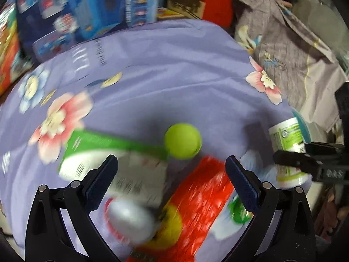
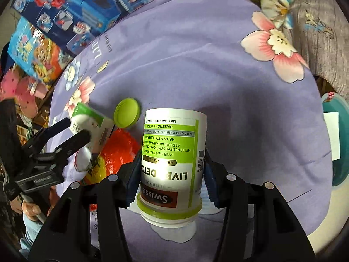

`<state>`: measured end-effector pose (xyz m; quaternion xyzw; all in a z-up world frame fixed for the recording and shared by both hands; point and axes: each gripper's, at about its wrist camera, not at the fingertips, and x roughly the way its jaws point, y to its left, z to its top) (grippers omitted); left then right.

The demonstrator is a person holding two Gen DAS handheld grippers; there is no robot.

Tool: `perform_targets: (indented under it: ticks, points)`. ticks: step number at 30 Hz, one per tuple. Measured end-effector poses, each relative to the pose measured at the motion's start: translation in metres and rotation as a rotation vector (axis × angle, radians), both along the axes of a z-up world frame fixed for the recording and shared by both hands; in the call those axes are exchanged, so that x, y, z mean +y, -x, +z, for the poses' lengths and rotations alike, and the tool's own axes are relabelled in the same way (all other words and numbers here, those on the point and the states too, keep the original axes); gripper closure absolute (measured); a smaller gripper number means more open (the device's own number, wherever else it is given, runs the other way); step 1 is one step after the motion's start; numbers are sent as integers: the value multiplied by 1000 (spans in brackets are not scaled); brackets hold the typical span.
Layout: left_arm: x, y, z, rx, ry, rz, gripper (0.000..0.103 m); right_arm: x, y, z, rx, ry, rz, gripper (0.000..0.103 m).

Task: Collect trash
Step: 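Grasp the green jar lid with the left gripper while the right holds the jar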

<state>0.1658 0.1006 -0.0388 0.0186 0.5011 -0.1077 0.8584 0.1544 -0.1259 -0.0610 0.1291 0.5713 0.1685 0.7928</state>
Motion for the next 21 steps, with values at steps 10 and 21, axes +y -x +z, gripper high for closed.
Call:
perform_targets:
  ticks: [10, 21]
  points:
    - [-41, -44, -53, 112, -129, -90, 19, -47, -17, -13, 34, -28, -94, 54]
    - [-49, -37, -50, 74, -130, -112, 47, -65, -25, -26, 55, -59, -127, 54]
